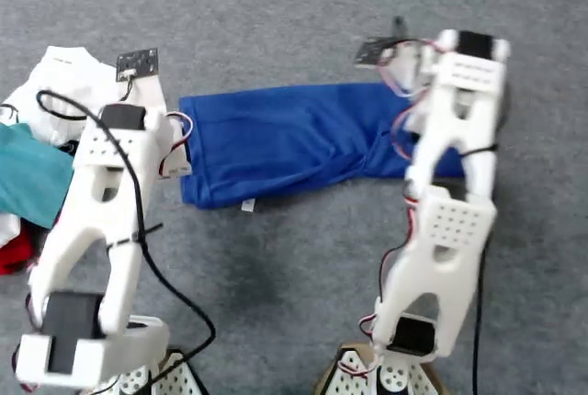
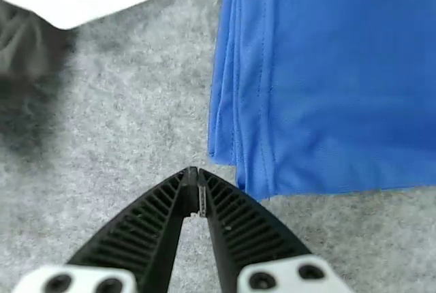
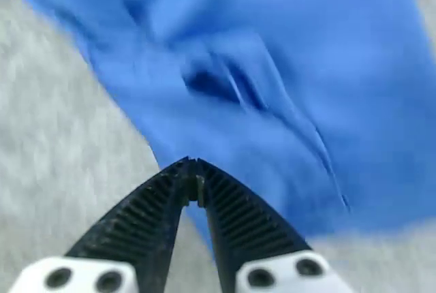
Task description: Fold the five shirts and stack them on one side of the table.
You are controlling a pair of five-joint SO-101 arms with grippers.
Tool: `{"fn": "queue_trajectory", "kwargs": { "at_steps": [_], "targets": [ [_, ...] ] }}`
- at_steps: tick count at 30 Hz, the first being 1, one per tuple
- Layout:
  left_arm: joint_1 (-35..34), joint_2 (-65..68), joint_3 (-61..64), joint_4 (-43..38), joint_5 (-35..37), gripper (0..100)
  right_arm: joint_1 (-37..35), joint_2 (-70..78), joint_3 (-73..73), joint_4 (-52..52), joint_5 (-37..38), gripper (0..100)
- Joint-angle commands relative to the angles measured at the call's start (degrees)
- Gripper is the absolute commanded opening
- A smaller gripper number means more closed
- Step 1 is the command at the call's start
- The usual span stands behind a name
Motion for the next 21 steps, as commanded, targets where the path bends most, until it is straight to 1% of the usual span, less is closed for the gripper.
{"fn": "queue_trajectory", "kwargs": {
  "at_steps": [1, 3, 5, 7, 9, 11, 13, 16, 18, 21],
  "targets": [
    [0.4, -9.1, 7.6, -4.5, -0.3, 2, -5.1, 3.2, -2.8, -5.0, -4.3, 0.2],
    [0.2, -14.3, 14.4, -8.3, -0.3, 2, -6.2, 5.8, -2.8, -8.8, -5.4, 0.2],
    [0.1, -18.4, 20.0, -11.2, -0.7, 2, -6.2, 7.4, -2.8, -10.5, -5.7, 0.2],
    [0.0, -21.3, 23.6, -13.2, -1.7, 2, -5.5, 7.2, -3.8, -8.4, -5.7, 0.2],
    [-1.8, -22.2, 23.6, -13.6, -1.4, 2, -4.2, 5.7, -6.9, -3.6, -5.6, 0.2],
    [-3.4, -21.2, 20.9, -13.6, -1.3, 3, -2.9, 3.8, -10.9, 0.9, -5.5, 0.2],
    [-4.2, -18.9, 17.5, -13.5, 1.1, 9, -2.2, 2.1, -14.6, 3.8, -5.4, 0.2],
    [-4.7, -12.4, 10.5, -13.7, 5.5, 17, -0.7, -1.7, -18.3, 3.8, -5.6, 0.2],
    [-4.2, -5.7, 5.1, -13.5, 6.4, 17, 0.0, -4.9, -18.2, 3.8, -5.4, 0.3],
    [-4.3, 7.5, -3.3, -13.4, 7.1, 17, 1.3, -10.2, -12.7, 3.8, -5.0, 0.3]
  ]
}}
